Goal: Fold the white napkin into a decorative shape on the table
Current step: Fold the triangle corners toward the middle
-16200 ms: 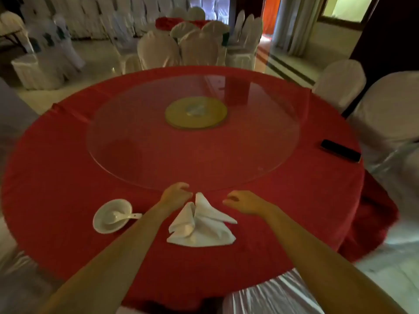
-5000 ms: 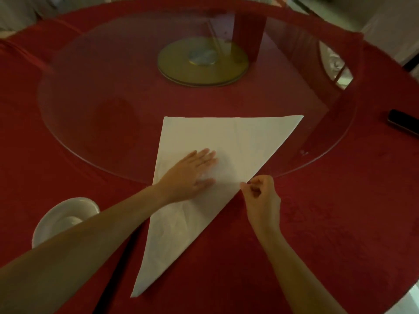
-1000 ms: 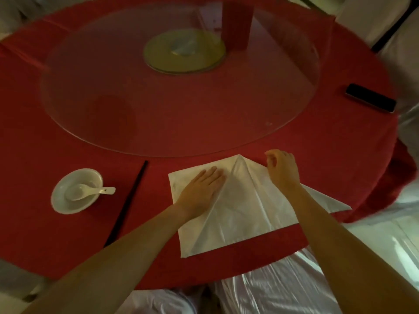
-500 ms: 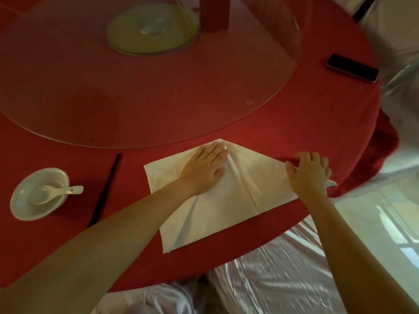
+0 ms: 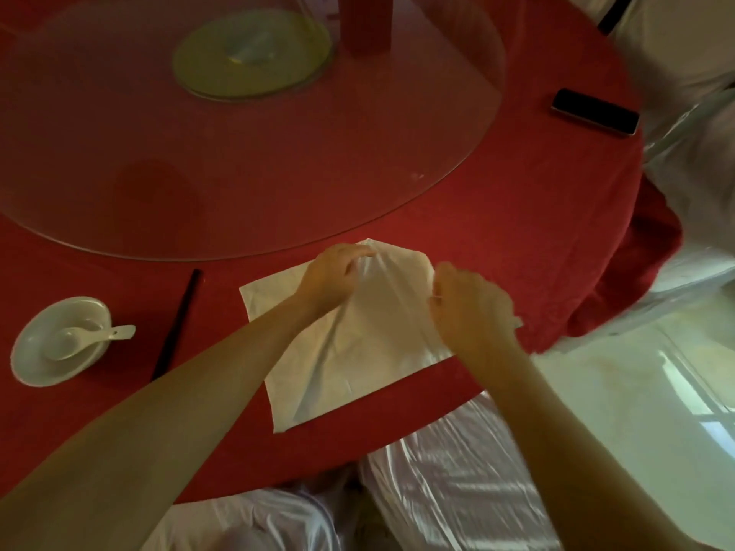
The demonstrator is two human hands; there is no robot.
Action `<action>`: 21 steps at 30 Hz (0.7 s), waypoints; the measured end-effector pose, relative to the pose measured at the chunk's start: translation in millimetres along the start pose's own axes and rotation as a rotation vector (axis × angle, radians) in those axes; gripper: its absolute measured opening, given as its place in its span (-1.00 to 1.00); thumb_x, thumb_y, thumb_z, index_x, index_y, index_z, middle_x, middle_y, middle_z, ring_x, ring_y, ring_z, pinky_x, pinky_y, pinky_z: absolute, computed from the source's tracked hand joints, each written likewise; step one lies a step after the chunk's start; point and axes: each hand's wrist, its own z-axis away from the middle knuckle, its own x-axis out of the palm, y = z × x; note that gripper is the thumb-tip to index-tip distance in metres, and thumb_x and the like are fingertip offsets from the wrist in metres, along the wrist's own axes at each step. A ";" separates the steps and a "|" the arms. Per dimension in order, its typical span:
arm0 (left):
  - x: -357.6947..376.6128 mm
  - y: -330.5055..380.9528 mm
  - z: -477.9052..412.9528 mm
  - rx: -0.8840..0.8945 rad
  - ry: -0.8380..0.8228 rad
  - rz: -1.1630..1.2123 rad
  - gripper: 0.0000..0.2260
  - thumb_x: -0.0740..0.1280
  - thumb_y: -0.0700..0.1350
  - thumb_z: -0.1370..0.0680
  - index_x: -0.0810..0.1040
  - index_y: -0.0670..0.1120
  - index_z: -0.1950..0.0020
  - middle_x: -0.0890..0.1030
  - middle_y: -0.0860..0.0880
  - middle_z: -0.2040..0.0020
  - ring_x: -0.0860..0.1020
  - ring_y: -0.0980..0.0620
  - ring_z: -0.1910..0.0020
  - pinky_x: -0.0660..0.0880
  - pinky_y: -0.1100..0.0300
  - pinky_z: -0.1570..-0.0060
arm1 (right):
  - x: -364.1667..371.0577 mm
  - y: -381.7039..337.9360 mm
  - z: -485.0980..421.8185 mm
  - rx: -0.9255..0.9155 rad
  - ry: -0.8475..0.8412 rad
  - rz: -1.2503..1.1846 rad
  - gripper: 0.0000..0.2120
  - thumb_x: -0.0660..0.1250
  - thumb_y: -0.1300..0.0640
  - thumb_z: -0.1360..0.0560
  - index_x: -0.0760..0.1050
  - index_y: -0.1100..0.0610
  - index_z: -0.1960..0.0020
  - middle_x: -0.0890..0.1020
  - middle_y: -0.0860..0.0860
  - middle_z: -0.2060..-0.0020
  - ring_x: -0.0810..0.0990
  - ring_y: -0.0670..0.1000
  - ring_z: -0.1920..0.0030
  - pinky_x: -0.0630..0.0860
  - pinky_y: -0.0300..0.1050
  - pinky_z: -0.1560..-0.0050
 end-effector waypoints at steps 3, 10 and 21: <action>-13.2 -1.2 10.2 -0.158 0.058 0.238 -0.75 0.22 -0.30 -0.51 0.60 -0.09 -0.09 0.68 -0.03 0.05 0.56 0.18 0.15 0.38 0.54 0.17 | 16.7 -51.2 25.7 -0.116 -0.001 -0.109 -0.86 0.21 0.20 -0.54 0.39 0.13 -0.09 0.56 0.04 0.10 0.58 0.07 0.22 0.32 -0.12 0.33; -29.5 -0.8 7.0 -0.502 -0.270 0.551 -0.73 0.35 -0.18 -0.49 0.51 -0.17 -0.19 0.65 -0.09 0.19 0.65 0.05 0.32 0.61 0.25 0.33 | 70.8 -92.0 60.4 -0.126 -0.163 -0.505 -0.68 0.18 0.32 -0.51 0.37 0.14 -0.24 0.56 0.08 -0.08 0.57 0.05 0.05 0.54 -0.10 0.11; -14.0 10.9 -13.8 -0.354 -0.202 0.126 -0.62 0.41 -0.24 -0.39 0.51 -0.15 -0.20 0.59 -0.16 -0.16 0.51 -0.10 -0.17 0.37 0.21 -0.05 | 99.1 -105.6 112.4 -0.167 -0.039 -0.612 -0.63 0.43 0.26 -0.38 0.39 0.18 -0.13 0.49 0.07 -0.10 0.41 -0.01 -0.10 0.33 -0.34 -0.07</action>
